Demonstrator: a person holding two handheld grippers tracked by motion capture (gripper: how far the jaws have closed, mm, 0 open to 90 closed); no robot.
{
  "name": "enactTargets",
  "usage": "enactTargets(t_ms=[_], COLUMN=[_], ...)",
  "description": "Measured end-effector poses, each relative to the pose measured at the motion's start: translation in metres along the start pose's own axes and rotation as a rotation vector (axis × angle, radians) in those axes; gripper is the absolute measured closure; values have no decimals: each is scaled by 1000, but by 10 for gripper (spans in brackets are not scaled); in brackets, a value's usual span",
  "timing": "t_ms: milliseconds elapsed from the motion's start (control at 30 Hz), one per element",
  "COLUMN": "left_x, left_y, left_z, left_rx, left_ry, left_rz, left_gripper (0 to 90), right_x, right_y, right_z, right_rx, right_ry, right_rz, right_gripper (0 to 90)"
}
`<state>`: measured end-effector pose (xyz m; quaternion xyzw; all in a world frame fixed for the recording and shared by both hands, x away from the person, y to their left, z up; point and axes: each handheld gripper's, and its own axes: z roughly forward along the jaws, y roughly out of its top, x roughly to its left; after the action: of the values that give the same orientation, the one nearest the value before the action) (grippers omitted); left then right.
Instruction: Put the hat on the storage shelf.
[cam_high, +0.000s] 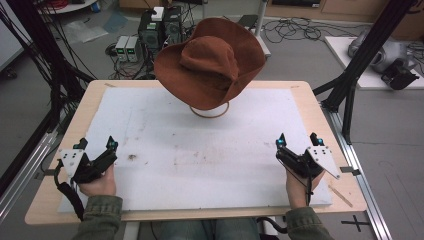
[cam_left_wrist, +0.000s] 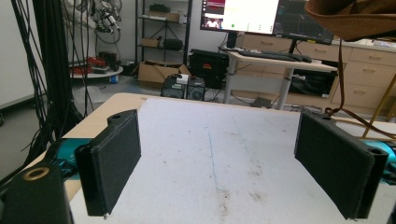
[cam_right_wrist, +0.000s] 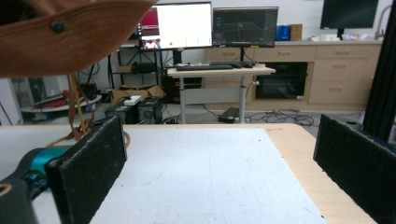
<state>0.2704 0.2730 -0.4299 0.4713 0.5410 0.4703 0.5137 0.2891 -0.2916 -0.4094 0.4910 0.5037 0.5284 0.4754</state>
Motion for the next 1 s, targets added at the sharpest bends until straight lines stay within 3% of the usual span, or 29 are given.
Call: enactTargets(t_ms=[200,267,500,1000], left_x=[3,3,1,0], left_y=[-2,-2,-3,0], left_z=[1,0,1,-2], left_rx=[6,6,9,2], left_ry=[17,15,10,2], left_rz=[-5,-3,1,2], left_gripper=[150,149,150,150], right_x=[-5,-9,-16,-14], right_y=[-3,-5,-8,-10], right_z=[3,3,5,6], right_rx=[2,19,31,47], right_ry=[9,11,1,26], right_rz=[12,48,92,82], right_gripper=[23,23,22,23])
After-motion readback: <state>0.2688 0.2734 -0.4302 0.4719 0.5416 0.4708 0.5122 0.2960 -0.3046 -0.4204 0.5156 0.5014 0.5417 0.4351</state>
